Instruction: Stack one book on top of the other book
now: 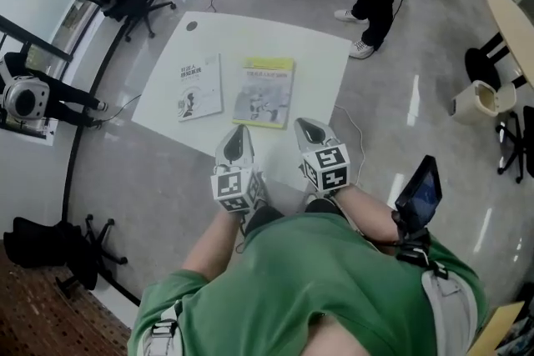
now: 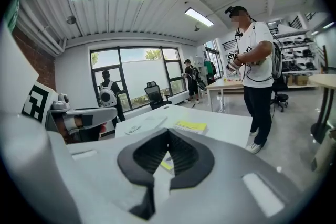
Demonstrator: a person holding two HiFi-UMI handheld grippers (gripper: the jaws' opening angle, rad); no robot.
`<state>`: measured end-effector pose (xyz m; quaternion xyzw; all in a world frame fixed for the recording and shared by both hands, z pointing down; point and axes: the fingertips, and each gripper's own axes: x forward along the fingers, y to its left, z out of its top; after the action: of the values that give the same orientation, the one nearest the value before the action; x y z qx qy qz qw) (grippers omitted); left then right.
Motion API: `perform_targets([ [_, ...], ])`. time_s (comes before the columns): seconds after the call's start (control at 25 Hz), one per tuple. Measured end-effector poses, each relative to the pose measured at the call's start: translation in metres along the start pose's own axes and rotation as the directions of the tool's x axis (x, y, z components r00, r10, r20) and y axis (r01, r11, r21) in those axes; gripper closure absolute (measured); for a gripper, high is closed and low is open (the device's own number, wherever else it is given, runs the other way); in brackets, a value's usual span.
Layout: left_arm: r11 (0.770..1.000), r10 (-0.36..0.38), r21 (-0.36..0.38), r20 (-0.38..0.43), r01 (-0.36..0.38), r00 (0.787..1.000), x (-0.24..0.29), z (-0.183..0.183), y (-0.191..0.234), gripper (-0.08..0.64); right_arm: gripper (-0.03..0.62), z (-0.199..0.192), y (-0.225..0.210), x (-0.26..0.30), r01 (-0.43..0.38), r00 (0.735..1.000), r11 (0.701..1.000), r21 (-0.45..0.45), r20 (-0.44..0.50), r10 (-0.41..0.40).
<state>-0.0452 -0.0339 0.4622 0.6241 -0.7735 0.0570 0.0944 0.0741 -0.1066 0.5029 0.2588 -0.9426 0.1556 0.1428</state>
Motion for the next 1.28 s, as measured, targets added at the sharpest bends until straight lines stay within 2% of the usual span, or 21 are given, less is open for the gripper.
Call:
perform_targets([
  [0.28,0.995,-0.095,-0.015,-0.025,0.095,0.995,0.034,-0.003,0.051,0.553,0.589,0.0,0.008,0.043,0.125,0.991,0.992,0.035,-0.057,-0.123],
  [0.4,0.986,-0.163,-0.031,-0.038,0.162,0.986,0.051,-0.01,0.062,0.553,0.589,-0.003,0.004,0.048,0.209,0.975,0.977,0.044,-0.083,-0.205],
  [0.52,0.98,-0.198,-0.03,-0.046,0.197,0.979,0.065,-0.01,0.092,0.552,0.589,0.002,0.014,0.074,0.252,0.965,0.966,0.053,-0.084,-0.248],
  [0.72,0.961,-0.278,-0.044,-0.085,0.275,0.957,0.081,-0.021,0.116,0.552,0.589,-0.003,0.022,0.092,0.345,0.936,0.936,0.075,-0.107,-0.336],
  [1.0,0.934,-0.358,-0.071,-0.149,0.351,0.922,0.099,-0.04,0.129,0.552,0.589,-0.011,0.017,0.095,0.461,0.884,0.882,0.101,-0.143,-0.445],
  [1.12,0.928,-0.372,-0.076,-0.18,0.365,0.91,0.107,-0.047,0.127,0.552,0.589,-0.013,0.015,0.092,0.485,0.871,0.869,0.104,-0.153,-0.467],
  [1.28,0.93,-0.368,-0.084,-0.201,0.359,0.908,0.122,-0.047,0.122,0.553,0.589,-0.016,0.002,0.096,0.497,0.863,0.861,0.11,-0.172,-0.475],
])
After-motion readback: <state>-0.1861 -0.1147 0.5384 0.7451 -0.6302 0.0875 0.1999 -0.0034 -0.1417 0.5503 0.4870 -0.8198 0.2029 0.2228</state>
